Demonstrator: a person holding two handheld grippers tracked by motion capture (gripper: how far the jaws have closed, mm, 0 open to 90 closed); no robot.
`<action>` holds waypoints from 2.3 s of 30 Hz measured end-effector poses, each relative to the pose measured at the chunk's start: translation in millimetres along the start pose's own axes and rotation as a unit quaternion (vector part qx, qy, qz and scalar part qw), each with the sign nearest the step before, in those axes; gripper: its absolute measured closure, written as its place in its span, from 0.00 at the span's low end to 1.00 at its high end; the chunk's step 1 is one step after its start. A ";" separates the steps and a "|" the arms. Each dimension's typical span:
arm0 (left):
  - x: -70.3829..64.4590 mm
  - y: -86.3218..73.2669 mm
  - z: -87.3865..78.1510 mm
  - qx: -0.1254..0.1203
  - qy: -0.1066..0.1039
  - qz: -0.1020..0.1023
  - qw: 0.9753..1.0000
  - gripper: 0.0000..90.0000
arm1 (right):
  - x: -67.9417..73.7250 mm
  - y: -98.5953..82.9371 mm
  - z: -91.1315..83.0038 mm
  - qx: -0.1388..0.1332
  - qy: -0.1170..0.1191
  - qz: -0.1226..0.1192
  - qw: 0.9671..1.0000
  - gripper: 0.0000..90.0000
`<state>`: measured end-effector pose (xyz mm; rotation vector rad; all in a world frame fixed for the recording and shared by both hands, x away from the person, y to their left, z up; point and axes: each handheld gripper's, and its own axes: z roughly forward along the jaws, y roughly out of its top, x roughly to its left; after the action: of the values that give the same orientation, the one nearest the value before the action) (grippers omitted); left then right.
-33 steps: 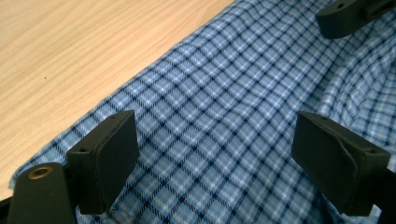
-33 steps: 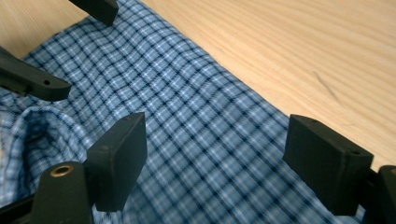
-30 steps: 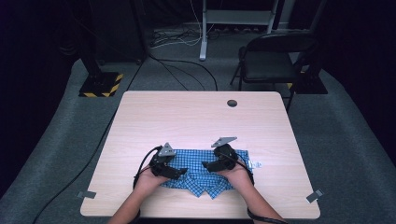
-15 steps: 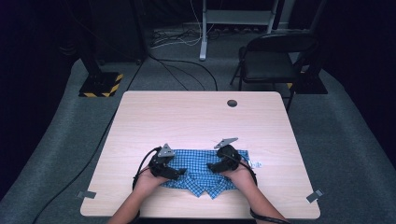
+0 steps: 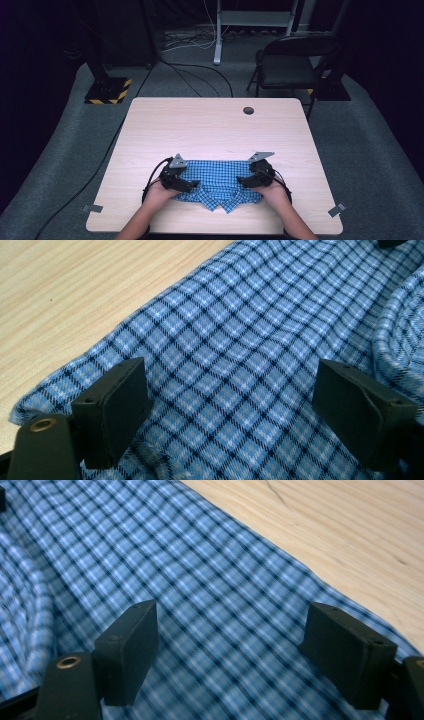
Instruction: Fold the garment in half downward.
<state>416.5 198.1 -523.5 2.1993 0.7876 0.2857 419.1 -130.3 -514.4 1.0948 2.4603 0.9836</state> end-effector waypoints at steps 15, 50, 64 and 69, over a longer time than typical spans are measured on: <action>-9.8 40.1 -4.2 -0.011 -0.025 0.010 1.000 0.15 | -6.5 -12.0 -30.3 -0.032 -0.003 0.020 0.999 0.20; 0.8 31.3 -4.4 0.025 -0.018 -0.005 1.000 0.16 | 17.6 -3.3 -22.6 -0.041 0.034 0.006 0.999 0.19; 3.6 7.1 -8.1 0.028 -0.015 0.001 0.999 0.15 | 50.0 21.4 15.4 -0.002 0.058 -0.033 0.998 0.19; 3.8 4.9 -6.7 0.024 -0.016 -0.003 1.000 0.15 | 51.9 26.0 23.2 0.022 0.036 -0.056 0.998 0.22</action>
<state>418.8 201.9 -515.5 2.2411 0.7910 0.2296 409.7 -68.5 -512.4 0.9389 2.5805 0.9543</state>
